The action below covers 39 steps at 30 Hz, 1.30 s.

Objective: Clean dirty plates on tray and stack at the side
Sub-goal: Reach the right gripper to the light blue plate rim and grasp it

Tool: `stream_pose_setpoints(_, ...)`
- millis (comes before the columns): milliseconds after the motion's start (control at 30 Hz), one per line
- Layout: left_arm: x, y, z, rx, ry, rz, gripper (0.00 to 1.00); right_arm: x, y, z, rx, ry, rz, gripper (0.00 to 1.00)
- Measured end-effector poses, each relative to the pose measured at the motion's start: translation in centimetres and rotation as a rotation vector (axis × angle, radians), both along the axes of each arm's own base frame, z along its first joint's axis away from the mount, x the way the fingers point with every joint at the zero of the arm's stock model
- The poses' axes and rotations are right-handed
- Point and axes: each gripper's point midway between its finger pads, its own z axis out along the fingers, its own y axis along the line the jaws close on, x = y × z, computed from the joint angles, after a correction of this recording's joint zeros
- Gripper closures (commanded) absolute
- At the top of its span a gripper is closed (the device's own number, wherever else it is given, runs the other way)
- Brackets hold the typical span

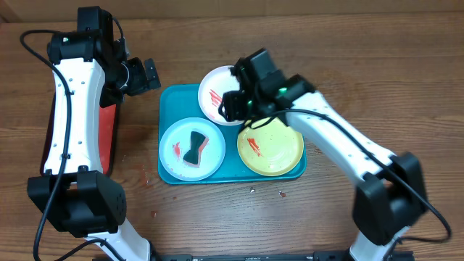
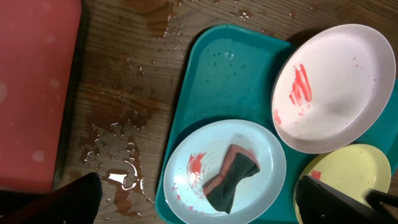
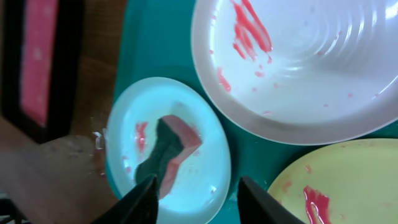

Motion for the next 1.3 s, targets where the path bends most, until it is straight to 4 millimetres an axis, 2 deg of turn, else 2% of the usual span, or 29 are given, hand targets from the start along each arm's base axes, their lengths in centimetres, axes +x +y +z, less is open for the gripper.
stream_pose_setpoints(67,0.0,0.0,0.0,0.000,-0.001,0.000,0.00,0.3,0.3,-2.0,-0.023,0.033,-0.032,0.46)
stream_pose_setpoints(167,0.0,0.0,0.0,0.000,-0.002,0.000,0.00,0.6,0.6,-3.8,-0.045,0.047,-0.053,0.46)
stream_pose_setpoints(200,0.0,0.0,0.0,0.000,-0.002,0.000,0.00,0.7,0.8,-4.1,-0.049,0.043,-0.054,0.55)
stream_pose_setpoints(233,0.0,0.0,0.0,0.000,-0.002,0.000,0.00,0.7,1.0,-4.3,-0.053,0.040,-0.054,0.69)
stream_pose_setpoints(267,0.0,0.0,0.0,0.000,-0.002,0.000,0.00,0.6,1.2,-4.6,-0.061,0.038,-0.055,0.73)
stream_pose_setpoints(467,0.0,0.0,0.0,0.000,0.000,0.000,0.00,-0.8,2.2,-6.8,-0.129,0.060,-0.067,0.68)
stream_pose_setpoints(667,0.0,0.0,0.0,0.000,0.001,0.000,0.00,-2.1,1.0,-9.4,-0.209,0.144,-0.098,0.61)
stream_pose_setpoints(767,-0.1,0.0,0.0,-0.001,0.003,0.000,0.00,-2.8,0.5,-10.0,-0.236,0.182,-0.117,0.58)
stream_pose_setpoints(933,-0.1,0.0,0.0,-0.001,0.003,0.000,0.00,-3.1,0.8,-9.9,-0.221,0.204,-0.127,0.57)
stream_pose_setpoints(1300,-0.5,0.0,-0.1,-0.002,0.020,0.000,0.00,-5.8,3.1,-10.3,-0.232,0.222,-0.124,0.58)
